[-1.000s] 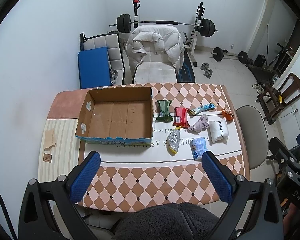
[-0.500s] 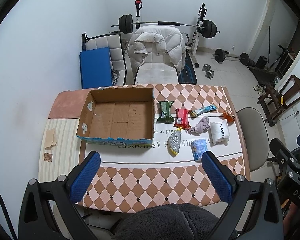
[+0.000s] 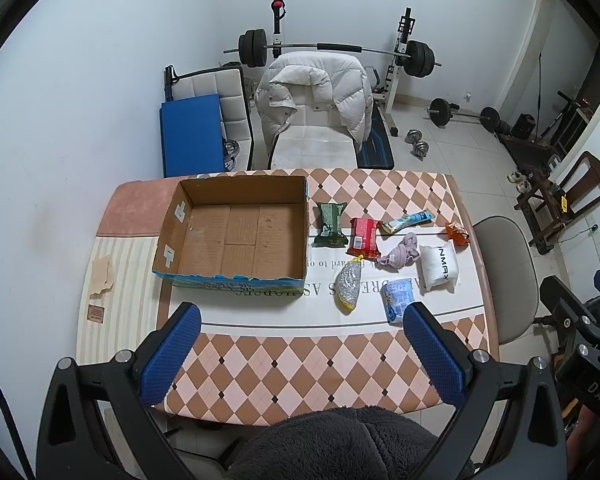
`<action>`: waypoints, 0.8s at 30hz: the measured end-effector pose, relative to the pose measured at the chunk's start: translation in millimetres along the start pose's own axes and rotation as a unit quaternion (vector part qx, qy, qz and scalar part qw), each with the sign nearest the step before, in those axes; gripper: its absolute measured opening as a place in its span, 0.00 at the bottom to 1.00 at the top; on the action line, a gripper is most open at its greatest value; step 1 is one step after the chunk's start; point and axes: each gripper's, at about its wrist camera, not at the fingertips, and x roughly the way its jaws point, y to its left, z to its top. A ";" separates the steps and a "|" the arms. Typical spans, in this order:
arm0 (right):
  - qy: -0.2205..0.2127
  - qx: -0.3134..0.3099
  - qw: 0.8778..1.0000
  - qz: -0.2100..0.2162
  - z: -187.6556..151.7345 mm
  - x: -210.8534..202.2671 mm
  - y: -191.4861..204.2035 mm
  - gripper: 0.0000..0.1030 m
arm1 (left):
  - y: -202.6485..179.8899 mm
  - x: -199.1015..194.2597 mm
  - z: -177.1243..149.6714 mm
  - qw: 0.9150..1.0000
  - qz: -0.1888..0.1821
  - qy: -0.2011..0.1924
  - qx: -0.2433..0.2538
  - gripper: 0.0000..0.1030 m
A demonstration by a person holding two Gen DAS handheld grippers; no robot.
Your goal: Organize soft objects
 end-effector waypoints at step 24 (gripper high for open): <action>-0.005 -0.002 1.000 0.007 7.7 -2.7 1.4 1.00 | -0.2 -0.5 -0.9 1.000 0.000 -0.001 0.000 1.00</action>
